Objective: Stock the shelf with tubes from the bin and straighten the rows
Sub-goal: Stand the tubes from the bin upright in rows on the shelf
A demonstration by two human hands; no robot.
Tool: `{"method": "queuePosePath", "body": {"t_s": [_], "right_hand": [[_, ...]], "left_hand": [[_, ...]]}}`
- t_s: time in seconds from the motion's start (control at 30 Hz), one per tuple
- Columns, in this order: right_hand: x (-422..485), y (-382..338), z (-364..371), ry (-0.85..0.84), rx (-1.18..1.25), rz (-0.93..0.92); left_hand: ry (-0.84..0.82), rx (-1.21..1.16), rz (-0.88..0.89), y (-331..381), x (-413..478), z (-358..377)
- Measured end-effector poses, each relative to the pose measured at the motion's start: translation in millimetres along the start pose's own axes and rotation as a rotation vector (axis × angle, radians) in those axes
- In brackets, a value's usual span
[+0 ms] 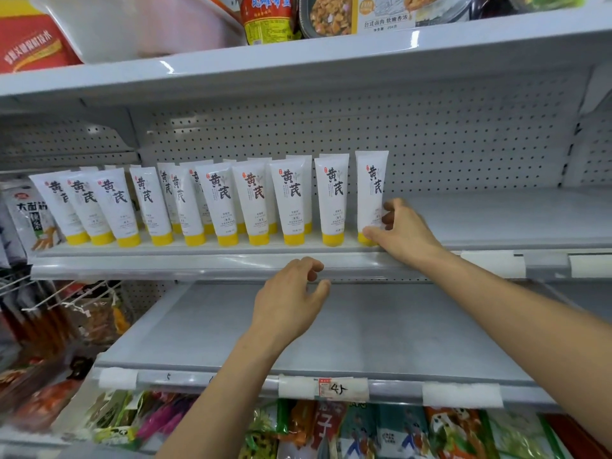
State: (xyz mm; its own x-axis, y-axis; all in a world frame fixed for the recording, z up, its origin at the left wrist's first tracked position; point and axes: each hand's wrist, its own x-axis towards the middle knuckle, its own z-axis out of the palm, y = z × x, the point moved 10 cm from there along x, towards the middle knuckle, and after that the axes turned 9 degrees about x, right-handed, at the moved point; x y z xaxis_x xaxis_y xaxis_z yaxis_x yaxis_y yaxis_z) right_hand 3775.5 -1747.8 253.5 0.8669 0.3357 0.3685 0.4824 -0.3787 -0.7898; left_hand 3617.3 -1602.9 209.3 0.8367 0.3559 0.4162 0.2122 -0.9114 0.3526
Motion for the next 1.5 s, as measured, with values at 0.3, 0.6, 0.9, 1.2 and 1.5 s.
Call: {"method": "queuePosePath", "body": {"t_s": [0.3, 0.6, 0.9, 1.2, 1.5], "right_hand": [[-84.7, -16.8, 8.2, 0.028, -0.309, -0.464], [-138.5, 12.3, 128.8, -0.388, -0.343, -0.464], [-218.7, 13.7, 356.7, -0.905, -0.31, -0.388], [-306.5, 53.8, 616.2, -1.219, -0.103, 0.089], [-418.0, 179.6, 772.2, -1.282, -0.167, 0.62]], "left_hand": [[0.018, -0.092, -0.034, -14.4, -30.8, 15.6], [-0.116, -0.147, -0.281, -111.2, -116.7, 64.9], [-0.22, -0.302, -0.723, -308.3, -233.1, 95.3], [-0.504, -0.198, -1.1, -578.1, -330.8, 152.5], [-0.862, 0.025, -1.09, -695.5, -392.9, 249.2]]}}
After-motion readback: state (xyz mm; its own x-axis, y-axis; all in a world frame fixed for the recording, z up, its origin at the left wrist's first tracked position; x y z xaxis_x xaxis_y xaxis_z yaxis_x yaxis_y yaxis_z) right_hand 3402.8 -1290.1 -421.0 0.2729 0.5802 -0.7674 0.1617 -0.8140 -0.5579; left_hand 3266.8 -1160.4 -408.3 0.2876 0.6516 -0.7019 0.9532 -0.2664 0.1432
